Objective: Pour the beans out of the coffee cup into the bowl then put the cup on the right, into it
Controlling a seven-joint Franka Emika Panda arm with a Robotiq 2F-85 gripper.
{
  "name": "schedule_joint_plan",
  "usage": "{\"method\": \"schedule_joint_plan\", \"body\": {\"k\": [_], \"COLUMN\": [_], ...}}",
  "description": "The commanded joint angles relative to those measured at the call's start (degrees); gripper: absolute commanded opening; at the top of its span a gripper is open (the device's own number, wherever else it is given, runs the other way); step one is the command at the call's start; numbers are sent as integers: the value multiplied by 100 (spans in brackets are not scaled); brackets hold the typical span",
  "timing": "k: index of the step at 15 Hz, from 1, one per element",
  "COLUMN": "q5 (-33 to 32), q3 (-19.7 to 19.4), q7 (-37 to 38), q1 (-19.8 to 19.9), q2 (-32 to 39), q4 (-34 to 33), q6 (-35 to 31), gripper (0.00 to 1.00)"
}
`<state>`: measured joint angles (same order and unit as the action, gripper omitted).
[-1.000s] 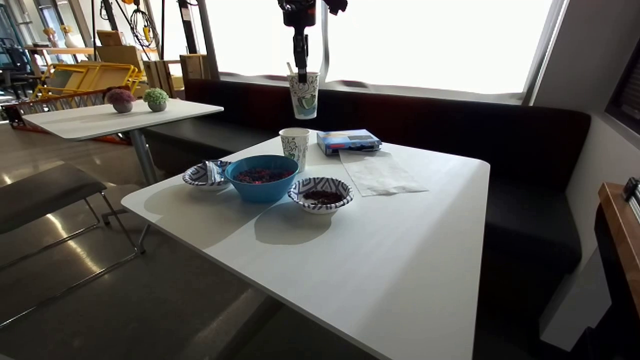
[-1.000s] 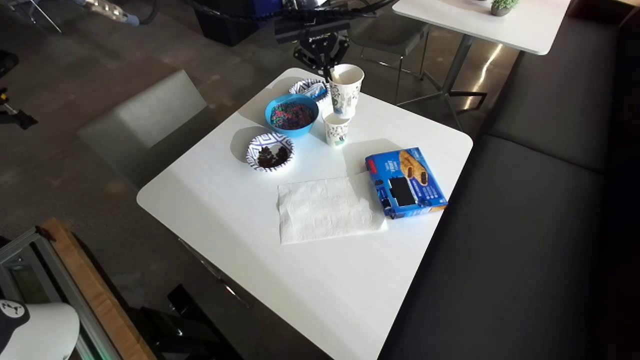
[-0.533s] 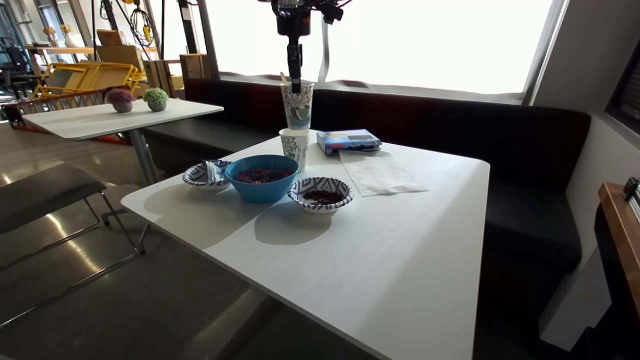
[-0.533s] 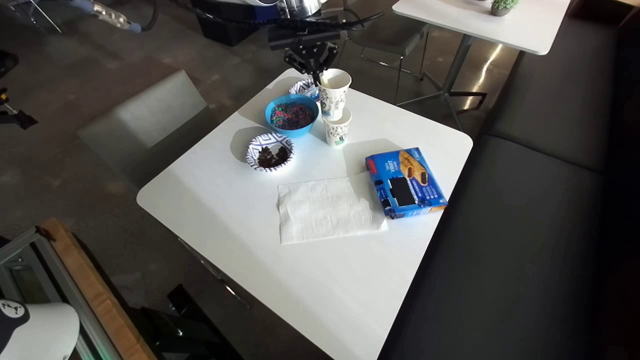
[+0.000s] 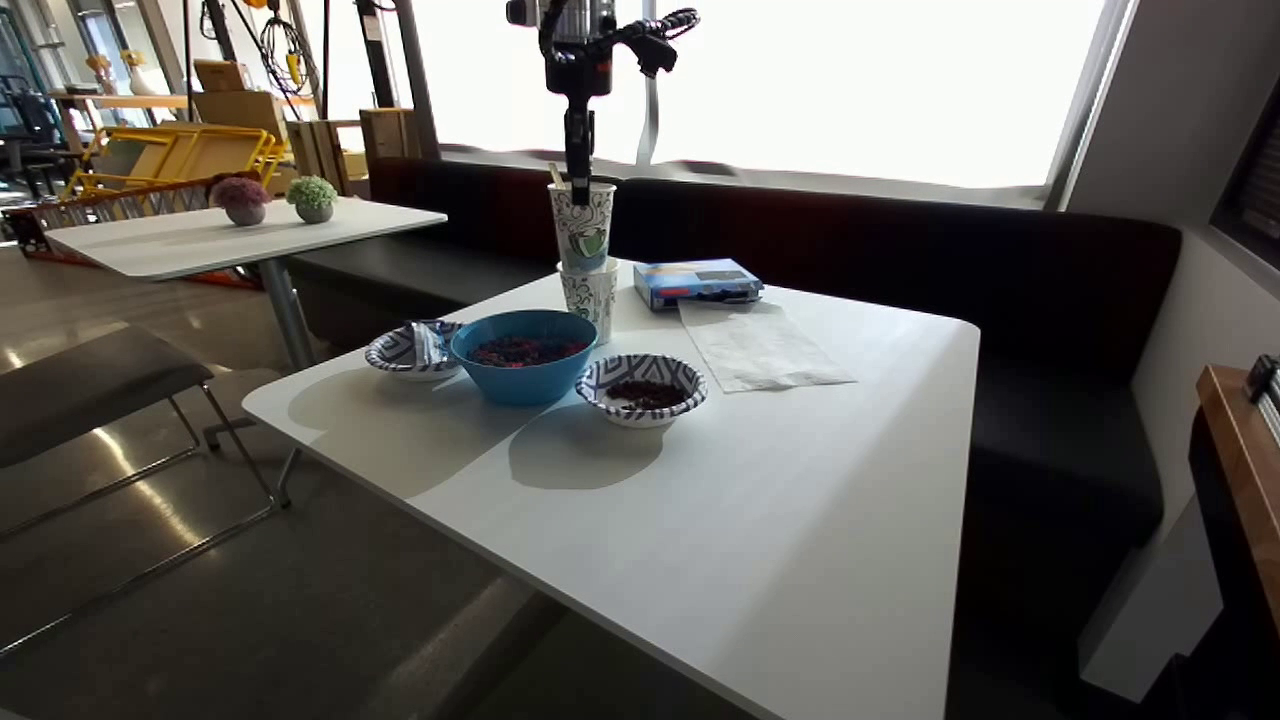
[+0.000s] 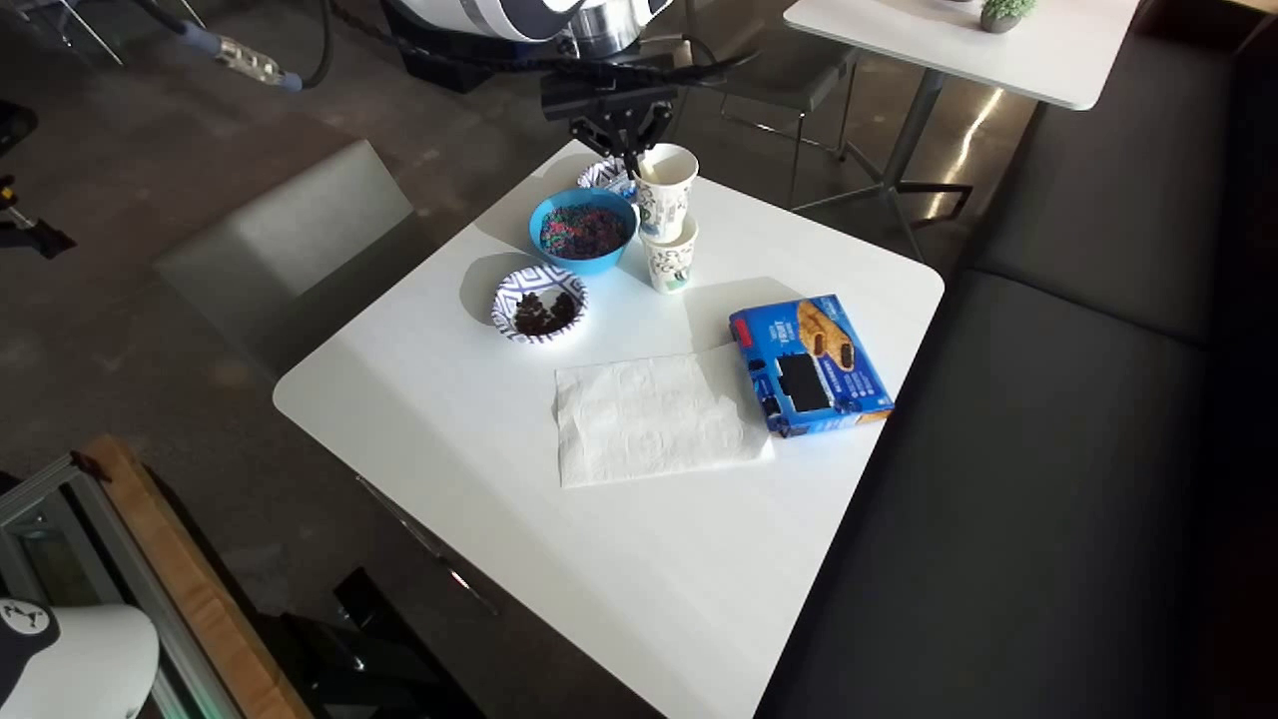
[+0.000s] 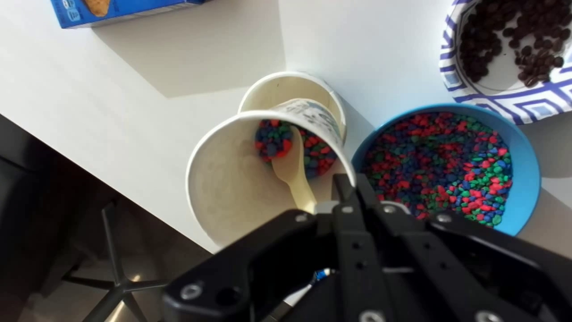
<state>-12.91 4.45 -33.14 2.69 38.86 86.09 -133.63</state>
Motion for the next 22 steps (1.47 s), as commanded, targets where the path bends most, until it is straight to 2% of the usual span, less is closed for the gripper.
{"method": "schedule_joint_plan", "body": {"k": [1,7,8,9,13,18,19,22], "q5": [-12,-102,-86,-80,62,433,646,1326], "q3": [-5,-84,-84,-87,-14,-100,-45,-32], "q7": [-65,-39,-39,-54,-77,759,823,1056], "q1": [9,2,18,32,104,85,178,389], "q2": [74,158,175,187,50,-631,-817,-1423], "q4": [29,5,-1,-8,37,332,477,1036], "q6": [-168,-186,-184,-188,-59,1268,1393,1360], "gripper": [1,1,13,30,58,95,100,100]}}
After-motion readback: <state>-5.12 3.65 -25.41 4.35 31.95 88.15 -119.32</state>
